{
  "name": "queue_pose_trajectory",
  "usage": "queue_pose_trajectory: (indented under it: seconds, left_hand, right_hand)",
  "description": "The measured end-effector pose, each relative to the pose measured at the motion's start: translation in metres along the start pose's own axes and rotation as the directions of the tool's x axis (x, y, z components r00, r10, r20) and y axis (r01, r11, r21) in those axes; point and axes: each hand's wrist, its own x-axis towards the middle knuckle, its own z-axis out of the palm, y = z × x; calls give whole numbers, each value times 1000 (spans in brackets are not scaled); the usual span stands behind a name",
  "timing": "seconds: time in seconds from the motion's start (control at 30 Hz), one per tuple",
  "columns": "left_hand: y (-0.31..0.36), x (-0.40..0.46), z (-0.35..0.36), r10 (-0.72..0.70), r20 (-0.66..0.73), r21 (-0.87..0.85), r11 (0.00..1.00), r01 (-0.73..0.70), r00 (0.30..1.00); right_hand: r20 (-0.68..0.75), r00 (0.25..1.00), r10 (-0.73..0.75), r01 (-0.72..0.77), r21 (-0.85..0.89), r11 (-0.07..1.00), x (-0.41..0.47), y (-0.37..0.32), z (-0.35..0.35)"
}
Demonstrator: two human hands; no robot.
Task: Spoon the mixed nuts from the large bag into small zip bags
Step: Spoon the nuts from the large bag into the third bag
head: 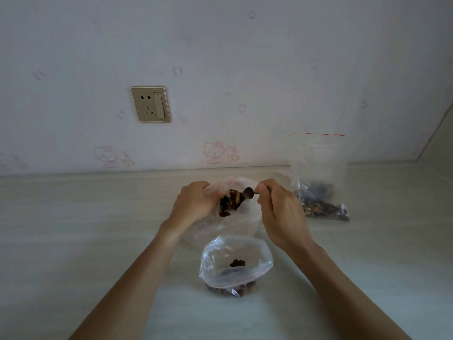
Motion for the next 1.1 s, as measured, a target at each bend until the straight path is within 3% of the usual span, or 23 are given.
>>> queue_pose_trajectory:
  seconds: [0.07,0.2,0.37,0.57,0.73,0.93,1.1]
  left_hand:
    - [-3,-1,2,49,-57,-103,993,-54,997]
    - [-2,-3,5,13,-86,-367,929,-44,996]
    - [2,-5,9,16,-78,-455,889,-50,997]
    - [7,-8,10,83,-83,-382,918,-109,993]
    - [9,-11,14,119,-76,-366,920,-139,990]
    - [8,-10,18,118,-94,-396,907,-145,989]
    - [9,-12,21,109,-122,-419,895,-150,987]
  right_hand:
    - [14,1000,-21,21,-23,1000,1,0,1]
    - [-30,999,13,-12,7,1000,3,1,4]
    - [-28,999,31,-30,54,998,4,0,2]
    - [-57,993,-100,98,-29,995,4,-6,3]
    - [-55,987,152,-141,172,975,8,0,7]
    - [68,920,385,-373,450,812,11,10,7]
    - [-30,952,305,-271,384,883,10,7,6]
